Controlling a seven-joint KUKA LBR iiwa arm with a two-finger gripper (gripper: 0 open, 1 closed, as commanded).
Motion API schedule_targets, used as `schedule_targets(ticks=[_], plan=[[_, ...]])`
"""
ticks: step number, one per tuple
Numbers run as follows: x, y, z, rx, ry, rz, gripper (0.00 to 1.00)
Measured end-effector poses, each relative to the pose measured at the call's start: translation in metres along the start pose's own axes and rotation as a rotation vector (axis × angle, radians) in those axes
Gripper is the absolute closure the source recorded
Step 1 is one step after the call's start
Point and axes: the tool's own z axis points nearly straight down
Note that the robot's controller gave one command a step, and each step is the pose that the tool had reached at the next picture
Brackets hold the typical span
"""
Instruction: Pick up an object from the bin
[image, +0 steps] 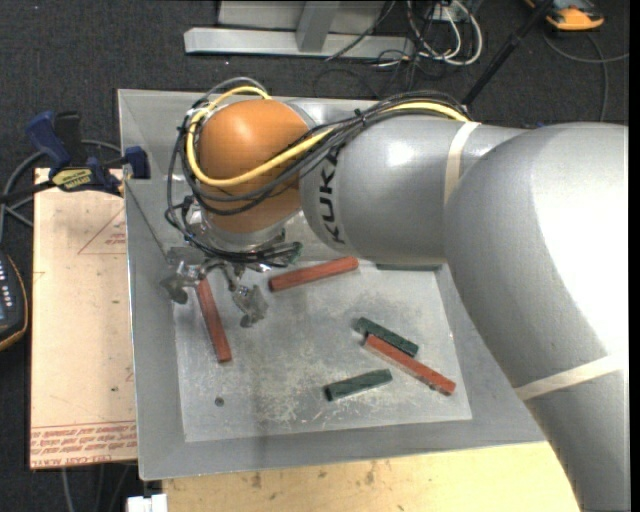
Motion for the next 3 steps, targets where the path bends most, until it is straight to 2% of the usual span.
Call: schedule_targets(ticks=[1, 2, 3], plan=[[0.0068, 0.01, 0.0332, -0.005, 0.003, -0.43, 0.0], [0.0059, 0.0101, 0.0331, -0.004, 0.001, -0.425, 0.0], [0.0056, 0.0094, 0.032, -0.003, 0.001, -0.424, 1.0]])
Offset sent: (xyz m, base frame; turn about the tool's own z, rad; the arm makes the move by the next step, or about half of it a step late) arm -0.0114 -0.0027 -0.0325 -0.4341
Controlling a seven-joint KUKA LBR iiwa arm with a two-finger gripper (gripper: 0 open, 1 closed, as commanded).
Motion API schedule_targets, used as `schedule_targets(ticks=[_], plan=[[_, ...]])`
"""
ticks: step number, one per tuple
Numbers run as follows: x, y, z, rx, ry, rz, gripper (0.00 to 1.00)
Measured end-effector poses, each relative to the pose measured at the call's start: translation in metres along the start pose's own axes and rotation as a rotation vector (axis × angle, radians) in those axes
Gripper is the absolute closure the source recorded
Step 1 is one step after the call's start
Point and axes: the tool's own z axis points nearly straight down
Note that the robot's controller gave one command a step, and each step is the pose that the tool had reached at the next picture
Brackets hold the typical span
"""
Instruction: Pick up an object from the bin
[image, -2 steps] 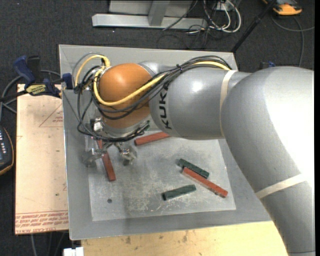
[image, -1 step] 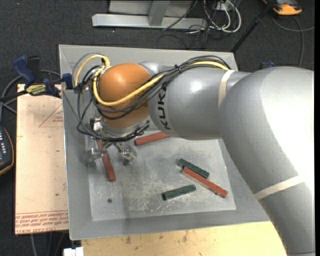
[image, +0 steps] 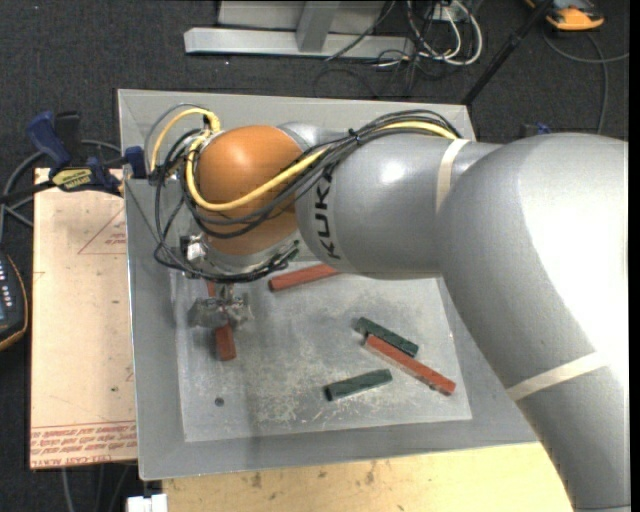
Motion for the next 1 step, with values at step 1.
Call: schedule_targets(ticks=[1], plan=[[-0.0021, -0.0021, -0.0753, 0.007, -0.002, 0.003, 1.0]])
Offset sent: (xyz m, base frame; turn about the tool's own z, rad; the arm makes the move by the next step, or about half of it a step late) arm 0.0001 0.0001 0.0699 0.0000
